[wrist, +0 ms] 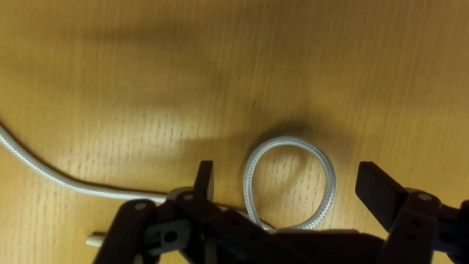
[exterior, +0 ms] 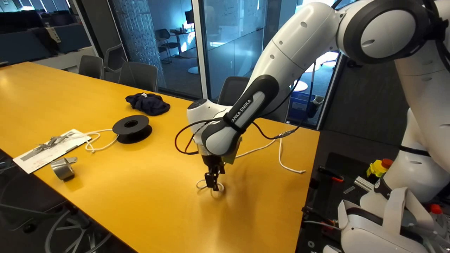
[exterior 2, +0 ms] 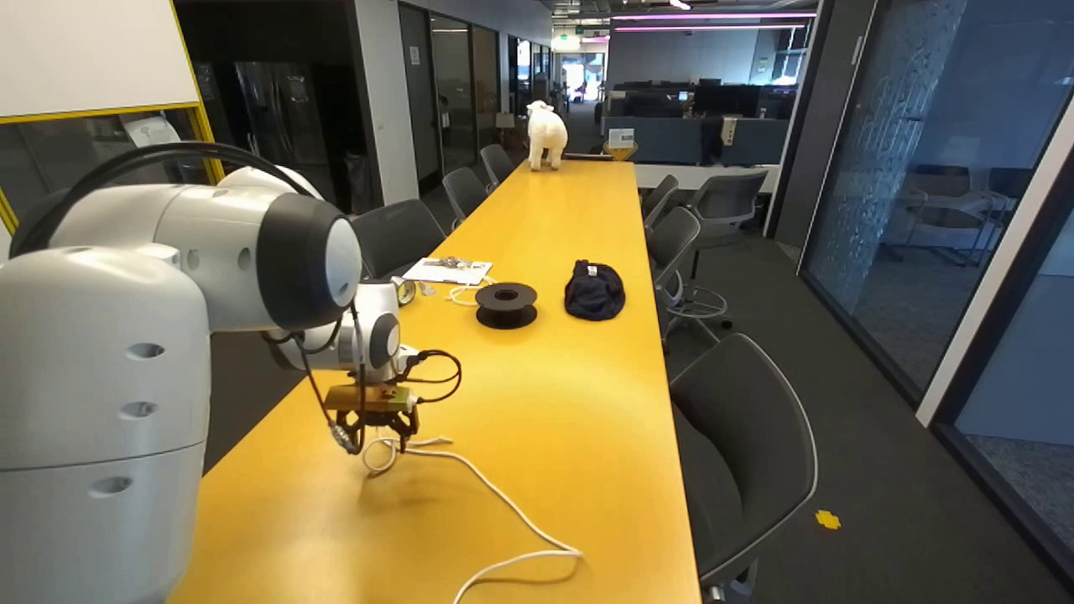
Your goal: Move the rope slightly up on the table
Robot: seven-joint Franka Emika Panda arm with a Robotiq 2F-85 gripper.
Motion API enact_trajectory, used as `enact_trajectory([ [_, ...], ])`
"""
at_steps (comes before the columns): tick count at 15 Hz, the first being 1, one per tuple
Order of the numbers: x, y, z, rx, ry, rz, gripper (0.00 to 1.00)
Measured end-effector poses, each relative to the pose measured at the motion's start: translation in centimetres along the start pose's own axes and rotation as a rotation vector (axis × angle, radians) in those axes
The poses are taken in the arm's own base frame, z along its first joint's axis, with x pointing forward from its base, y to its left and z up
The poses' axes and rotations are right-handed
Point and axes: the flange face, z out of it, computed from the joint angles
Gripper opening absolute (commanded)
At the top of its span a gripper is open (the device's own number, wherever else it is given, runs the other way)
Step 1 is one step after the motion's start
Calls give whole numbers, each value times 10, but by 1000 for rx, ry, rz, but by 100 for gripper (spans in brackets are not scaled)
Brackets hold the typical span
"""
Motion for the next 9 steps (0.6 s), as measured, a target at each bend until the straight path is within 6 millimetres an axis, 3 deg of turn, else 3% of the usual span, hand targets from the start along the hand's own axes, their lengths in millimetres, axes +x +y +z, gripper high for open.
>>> enact_trajectory([
  [8, 11, -20, 5, 15, 6, -30, 100],
  [9, 11, -20, 7, 16, 4, -29, 75],
])
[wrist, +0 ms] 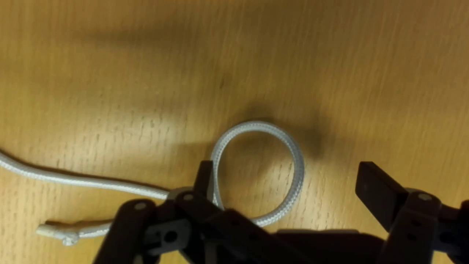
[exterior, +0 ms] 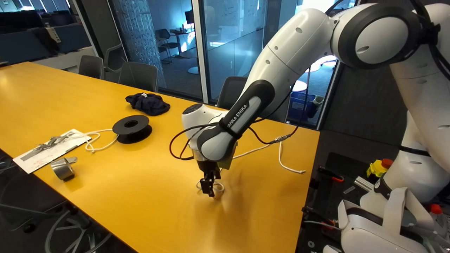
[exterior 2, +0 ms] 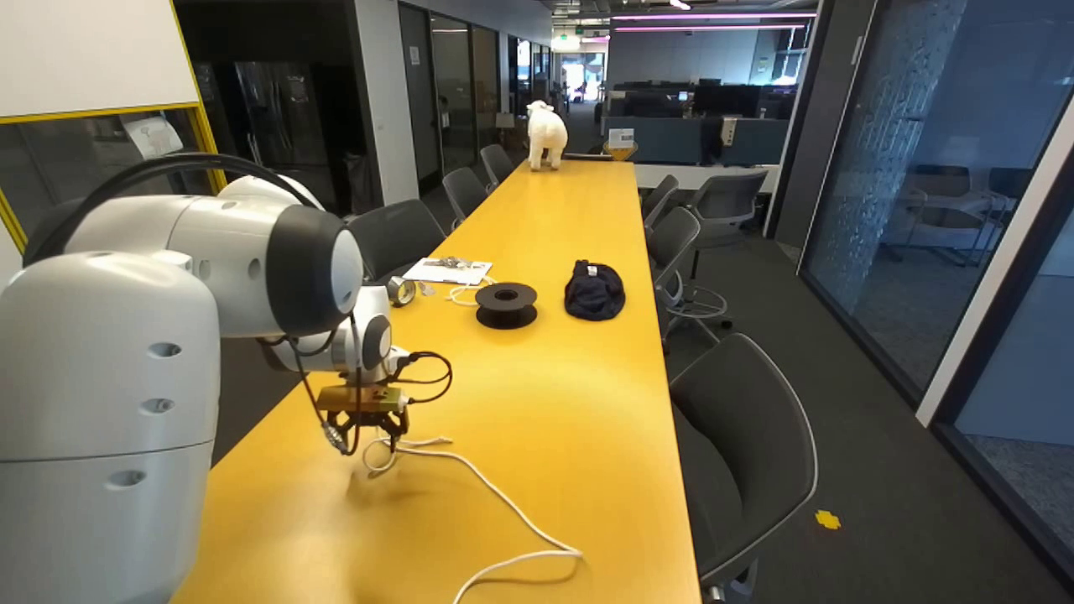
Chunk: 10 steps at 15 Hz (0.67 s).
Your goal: Move the rope slightly up on the table
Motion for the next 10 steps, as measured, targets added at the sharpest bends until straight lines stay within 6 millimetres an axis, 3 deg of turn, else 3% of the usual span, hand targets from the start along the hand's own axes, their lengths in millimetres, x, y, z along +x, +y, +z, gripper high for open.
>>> enact_trajectory([
  [1, 0, 0, 2, 0, -2, 1, 74],
  [10, 4, 4, 3, -1, 8, 4, 5],
])
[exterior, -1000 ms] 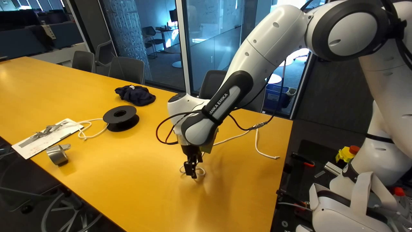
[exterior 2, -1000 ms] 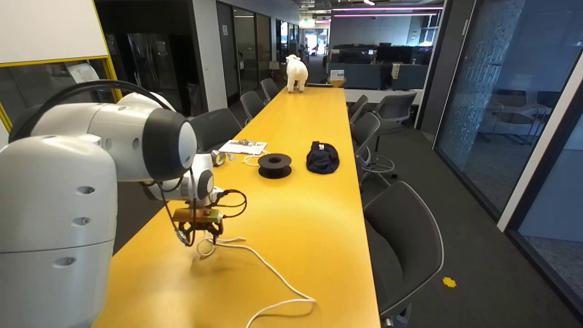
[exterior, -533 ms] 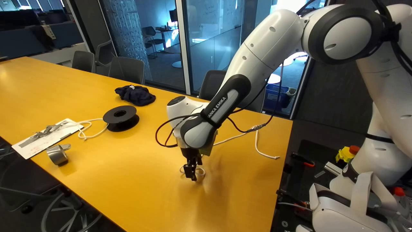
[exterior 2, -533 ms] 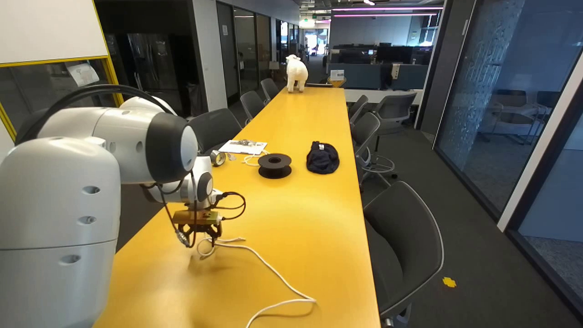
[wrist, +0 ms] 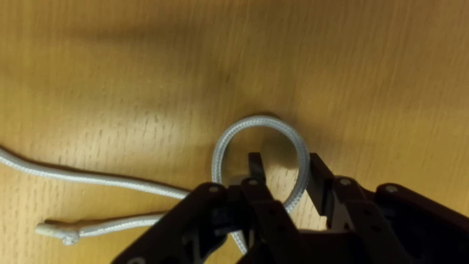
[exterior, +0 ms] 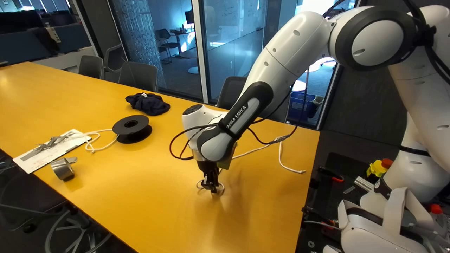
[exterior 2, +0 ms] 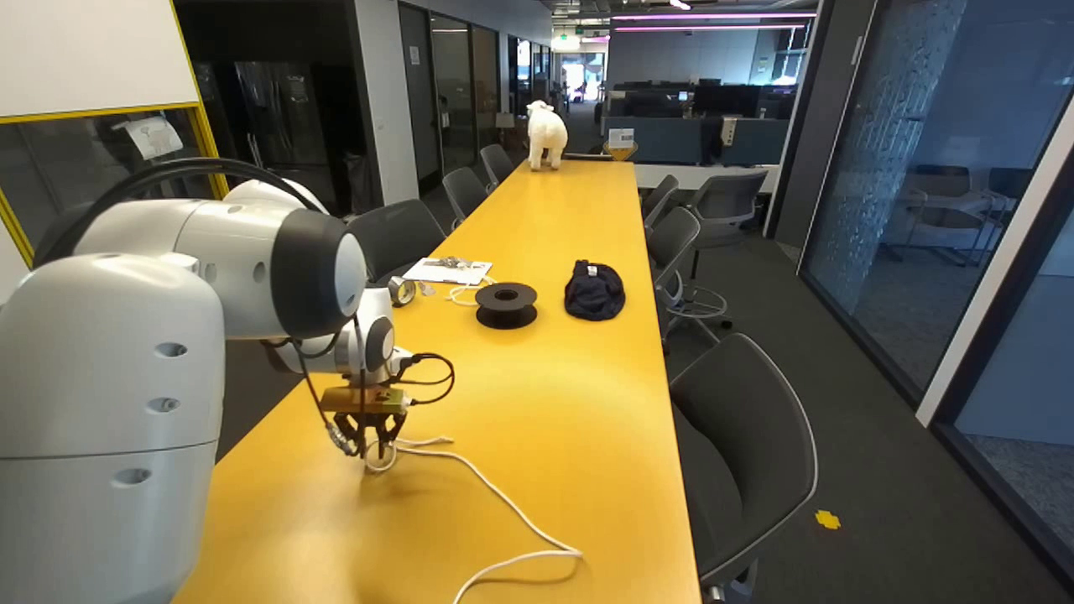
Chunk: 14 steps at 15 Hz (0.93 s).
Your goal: Move the rope slightly up on the table
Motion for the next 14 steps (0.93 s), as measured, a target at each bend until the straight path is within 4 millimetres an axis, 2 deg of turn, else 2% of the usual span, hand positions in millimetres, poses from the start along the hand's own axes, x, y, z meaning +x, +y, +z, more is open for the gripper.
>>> enact_trajectory([
  [1, 1, 1, -1, -2, 3, 0, 0],
  [3, 3, 4, -5, -5, 11, 2, 0],
  [6, 14, 14, -24, -4, 52, 6, 1],
  [12, 49, 39, -116, -30, 226, 21, 1],
  [14, 58, 46, -140, -63, 273, 13, 1],
])
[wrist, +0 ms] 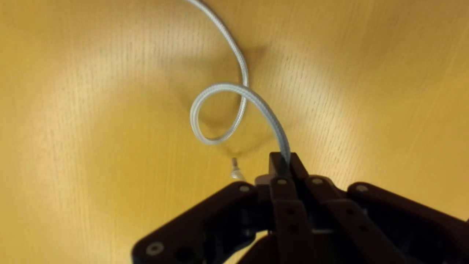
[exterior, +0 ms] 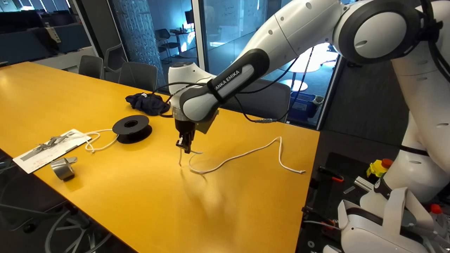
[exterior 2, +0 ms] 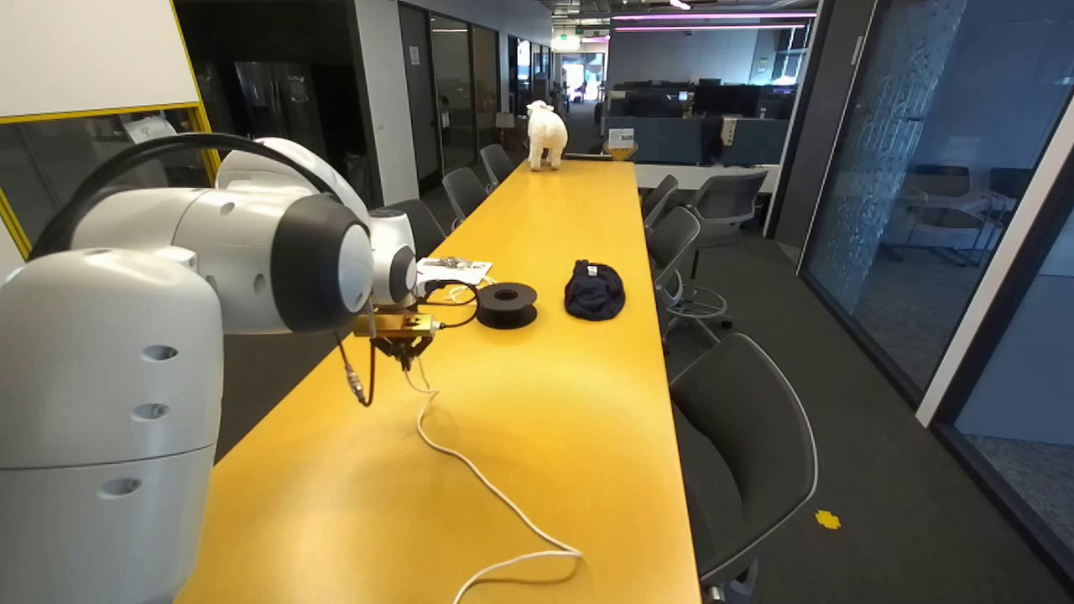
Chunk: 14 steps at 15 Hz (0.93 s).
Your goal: Move the rope slightly up on the table
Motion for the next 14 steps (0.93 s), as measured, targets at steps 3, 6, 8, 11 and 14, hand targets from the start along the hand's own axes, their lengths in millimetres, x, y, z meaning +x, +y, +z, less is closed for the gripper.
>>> enact_trajectory([
  [3, 13, 17, -18, -25, 43, 13, 1],
  [6, 16, 44, -26, -16, 50, 53, 1],
  [8, 12, 69, -25, 42, 27, 80, 1],
  [11, 1, 113, -20, 187, -11, 93, 1],
  [14, -16, 161, -18, 326, -30, 102, 1],
])
